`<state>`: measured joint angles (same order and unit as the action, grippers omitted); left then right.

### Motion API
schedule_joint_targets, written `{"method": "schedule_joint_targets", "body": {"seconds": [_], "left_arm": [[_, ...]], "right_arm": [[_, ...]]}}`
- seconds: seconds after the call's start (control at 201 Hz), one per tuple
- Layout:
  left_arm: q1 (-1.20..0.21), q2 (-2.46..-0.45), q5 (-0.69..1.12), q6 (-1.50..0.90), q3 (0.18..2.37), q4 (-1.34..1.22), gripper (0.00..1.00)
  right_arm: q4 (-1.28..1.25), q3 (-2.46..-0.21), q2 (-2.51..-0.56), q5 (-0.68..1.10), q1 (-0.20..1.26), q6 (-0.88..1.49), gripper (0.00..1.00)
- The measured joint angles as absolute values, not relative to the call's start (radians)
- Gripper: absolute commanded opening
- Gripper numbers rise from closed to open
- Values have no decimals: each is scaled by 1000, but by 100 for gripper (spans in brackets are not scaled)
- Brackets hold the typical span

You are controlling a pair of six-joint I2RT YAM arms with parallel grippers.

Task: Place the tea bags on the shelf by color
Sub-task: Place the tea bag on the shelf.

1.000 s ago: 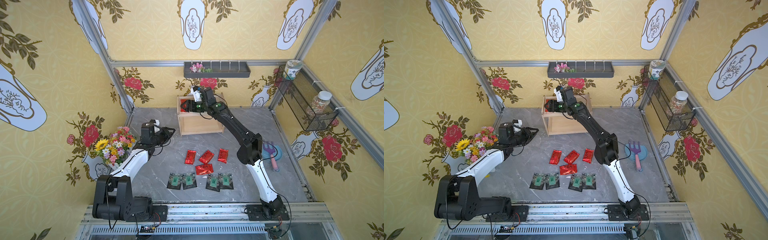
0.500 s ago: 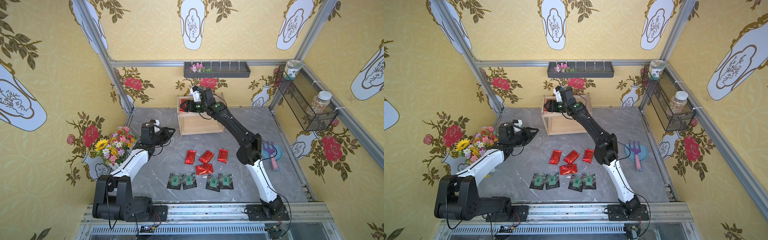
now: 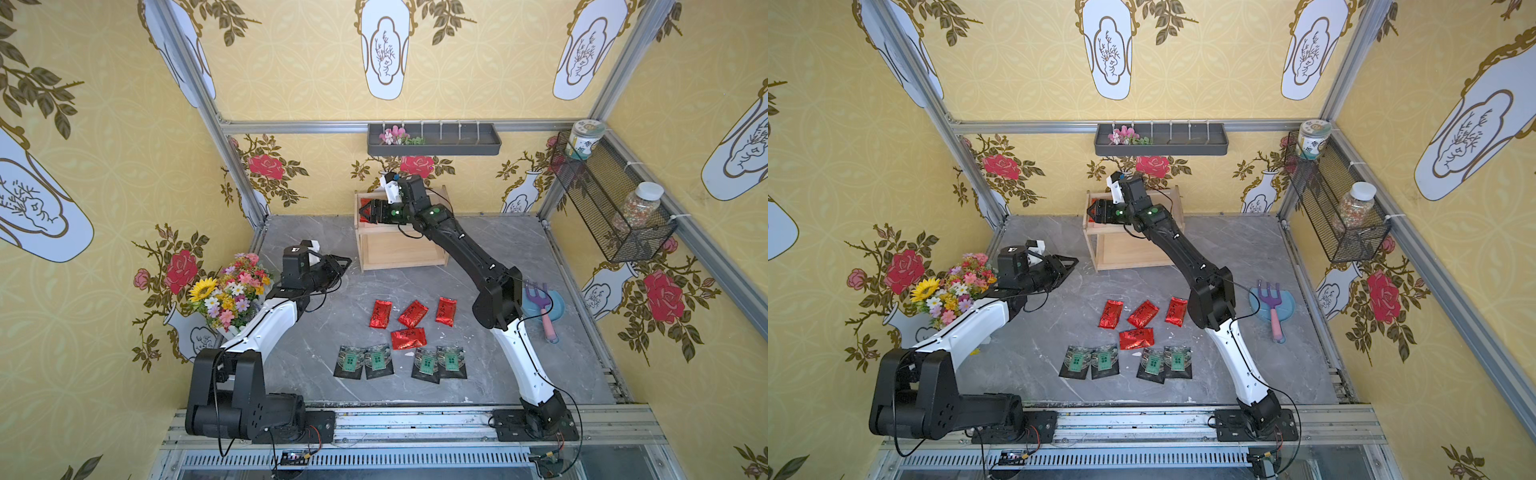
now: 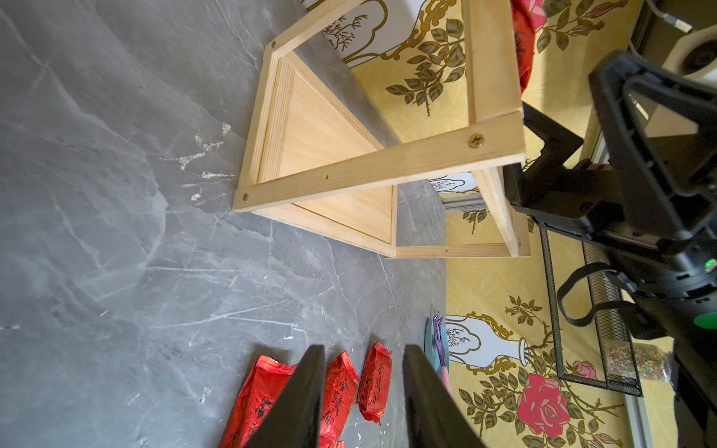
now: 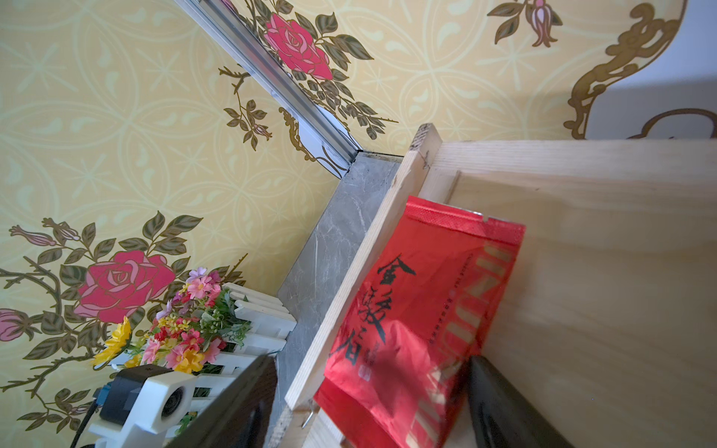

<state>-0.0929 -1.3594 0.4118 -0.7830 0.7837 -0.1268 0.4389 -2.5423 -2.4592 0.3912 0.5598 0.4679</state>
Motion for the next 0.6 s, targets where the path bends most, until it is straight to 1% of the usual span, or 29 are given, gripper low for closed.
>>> {"method": "schedule_joint_targets", "body": {"seconds": [0.418,0.538,0.598], "left_arm": [[-99,-1376,414,-785,786,-127,40],[-131,-1365,387,-777,786,-118,41],[-157,-1357,366,-767,785,-110,42]], "right_arm": [[396,-2512,-2450,396,548,468,82],[398,-2438,-2386,383,538,459,83],[394,-2373,-2320,357,537,448,83]]}}
